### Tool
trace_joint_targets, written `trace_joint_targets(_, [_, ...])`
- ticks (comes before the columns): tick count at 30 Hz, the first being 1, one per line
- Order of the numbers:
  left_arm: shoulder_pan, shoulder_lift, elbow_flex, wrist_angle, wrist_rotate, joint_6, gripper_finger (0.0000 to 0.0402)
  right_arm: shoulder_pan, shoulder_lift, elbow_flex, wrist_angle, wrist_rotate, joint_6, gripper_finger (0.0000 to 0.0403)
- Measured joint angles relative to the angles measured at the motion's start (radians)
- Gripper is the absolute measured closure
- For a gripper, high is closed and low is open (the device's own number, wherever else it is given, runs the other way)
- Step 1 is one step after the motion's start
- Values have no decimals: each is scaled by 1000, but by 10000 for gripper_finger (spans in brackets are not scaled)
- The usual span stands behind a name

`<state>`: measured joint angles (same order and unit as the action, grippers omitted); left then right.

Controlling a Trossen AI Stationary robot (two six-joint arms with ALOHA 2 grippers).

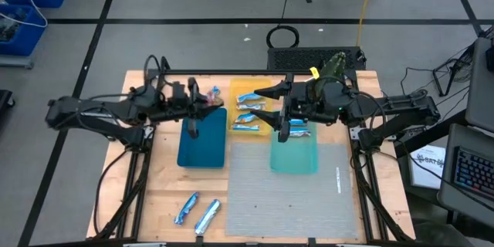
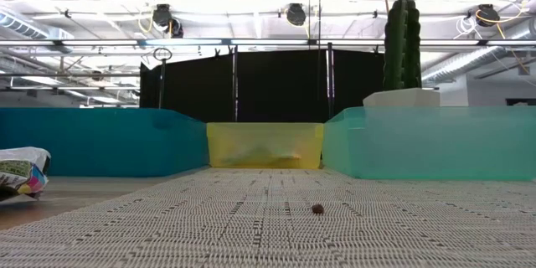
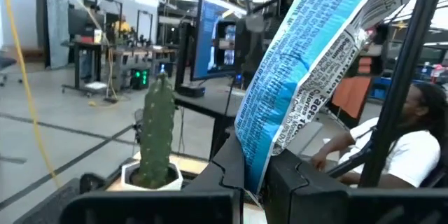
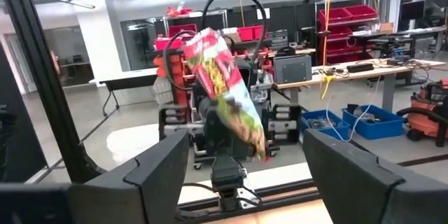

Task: Pick and place Granola Bars by type
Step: Put the red granola bar into the green bin

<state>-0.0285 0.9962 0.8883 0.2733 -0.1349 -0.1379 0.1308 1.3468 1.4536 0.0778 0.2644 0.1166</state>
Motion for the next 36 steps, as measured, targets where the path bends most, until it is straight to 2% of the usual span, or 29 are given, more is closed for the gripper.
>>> trace_joint_targets(6, [-18, 96, 37, 29, -7, -32, 380, -1, 9, 0, -2, 1, 2, 132])
trace_joint_targets(17, [-13, 301, 257, -37, 82, -27, 381, -1, 31, 0, -21, 0, -20, 132])
trace_joint_targets(25, [-11, 378, 304, -46, 101, -76, 381, -1, 31, 0, -28, -3, -27, 138])
trace_joint_targets(30, [-11, 377, 305, -44, 101, -76, 381, 2, 31, 0, -42, -4, -29, 172])
trace_joint_targets(36, [-11, 377, 305, -64, 101, -79, 381, 2, 31, 0, -45, -6, -31, 238])
